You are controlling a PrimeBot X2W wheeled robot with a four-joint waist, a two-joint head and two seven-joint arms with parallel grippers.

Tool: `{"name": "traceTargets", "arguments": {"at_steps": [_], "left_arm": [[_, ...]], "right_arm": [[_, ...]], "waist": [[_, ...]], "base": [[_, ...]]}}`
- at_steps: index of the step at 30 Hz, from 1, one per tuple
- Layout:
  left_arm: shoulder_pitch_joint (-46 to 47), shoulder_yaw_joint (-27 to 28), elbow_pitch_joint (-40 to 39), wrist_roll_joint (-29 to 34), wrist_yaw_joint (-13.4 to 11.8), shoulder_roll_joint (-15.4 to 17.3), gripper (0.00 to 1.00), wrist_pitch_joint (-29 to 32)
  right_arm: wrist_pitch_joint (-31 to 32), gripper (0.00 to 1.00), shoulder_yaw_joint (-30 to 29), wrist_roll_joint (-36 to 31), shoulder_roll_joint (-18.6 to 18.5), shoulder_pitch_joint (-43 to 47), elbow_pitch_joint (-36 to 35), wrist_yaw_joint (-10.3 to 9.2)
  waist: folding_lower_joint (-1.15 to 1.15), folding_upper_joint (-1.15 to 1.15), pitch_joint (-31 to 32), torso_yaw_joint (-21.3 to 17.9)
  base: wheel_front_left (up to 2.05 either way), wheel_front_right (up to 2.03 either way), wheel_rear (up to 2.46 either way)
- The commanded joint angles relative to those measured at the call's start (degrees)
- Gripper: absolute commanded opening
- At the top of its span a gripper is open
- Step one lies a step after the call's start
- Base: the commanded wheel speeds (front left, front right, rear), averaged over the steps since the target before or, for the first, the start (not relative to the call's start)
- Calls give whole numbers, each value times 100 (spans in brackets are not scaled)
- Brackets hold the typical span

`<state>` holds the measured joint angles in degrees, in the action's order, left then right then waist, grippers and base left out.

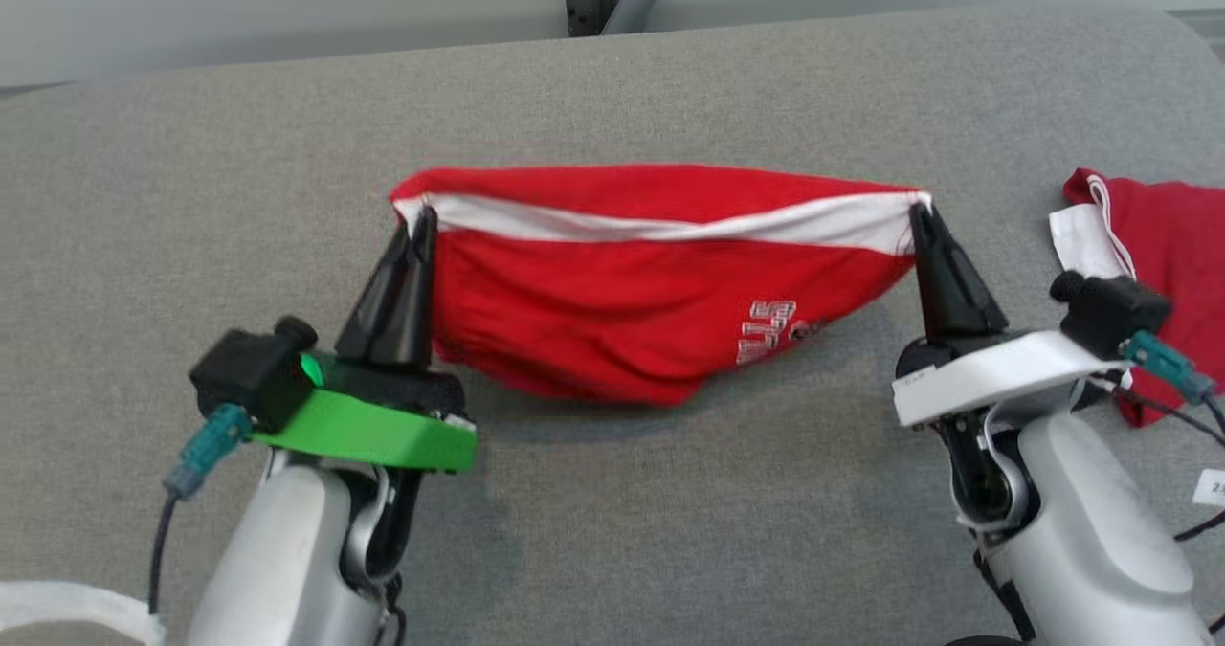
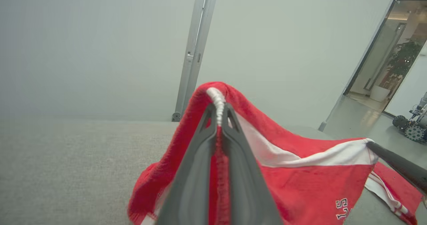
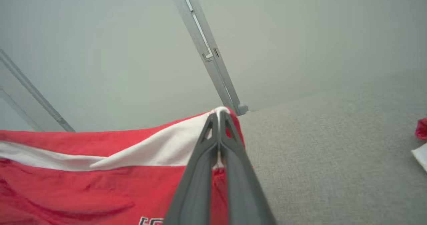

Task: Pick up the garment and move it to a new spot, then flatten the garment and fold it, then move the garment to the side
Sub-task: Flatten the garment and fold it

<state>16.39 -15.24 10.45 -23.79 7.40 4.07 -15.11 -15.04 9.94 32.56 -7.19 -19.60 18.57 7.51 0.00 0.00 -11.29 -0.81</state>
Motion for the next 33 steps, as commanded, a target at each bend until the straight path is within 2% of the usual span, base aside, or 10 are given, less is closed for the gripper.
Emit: {"name": "traceTargets", "arguments": {"at_steps": [1,3,4,7,11,15,20,25,28,33], "left_arm": [[362,-57,-265,-142,13,222,0,2],[663,-267,-434,-264,12,516,0,2],[663,-267,-434,-264,12,516,0,2],[1420,-552,-587,-580,12,1174,0,2],[2350,-591,-490,-1197,8,1760,0,478],[3113,-742,-248,-1451,5,1996,0,1026],[4148,-1487,279,-1347,5,1993,0,1213],[5294,-1855,1328,-1263,0,1755,0,1090],[6048,-2097,1934,-1066,0,1691,0,935],[7099,-2163,2763,-658,-1,1631,0,241]], "right_arm": [[-16,0,-27,109,-75,-230,-235,-5],[-16,0,-11,155,-204,-422,-451,-5],[-16,0,-11,155,-204,-422,-451,-5],[-16,0,2,335,-463,-879,-820,-4],[218,0,-65,422,-764,-1485,-1053,-3],[525,0,-81,277,-906,-2102,-946,-4],[705,0,91,-66,-928,-3024,-455,-3],[496,0,171,-550,-870,-4308,367,-3],[346,0,169,-857,-827,-5128,935,-3],[43,0,-236,-1515,-806,-6254,1715,-5]], "waist": [[0,0,377,1],[0,0,510,-2],[0,0,510,-2],[0,0,700,-11],[0,0,588,-20],[0,0,105,-5],[0,0,-666,85],[0,0,-1371,71],[0,0,-1606,20],[0,0,-1770,-60]], "base": [[0,0,0],[0,0,0],[0,0,0],[0,0,0],[0,0,0],[0,0,0],[0,0,0],[0,0,0],[0,0,0],[0,0,0]]}}
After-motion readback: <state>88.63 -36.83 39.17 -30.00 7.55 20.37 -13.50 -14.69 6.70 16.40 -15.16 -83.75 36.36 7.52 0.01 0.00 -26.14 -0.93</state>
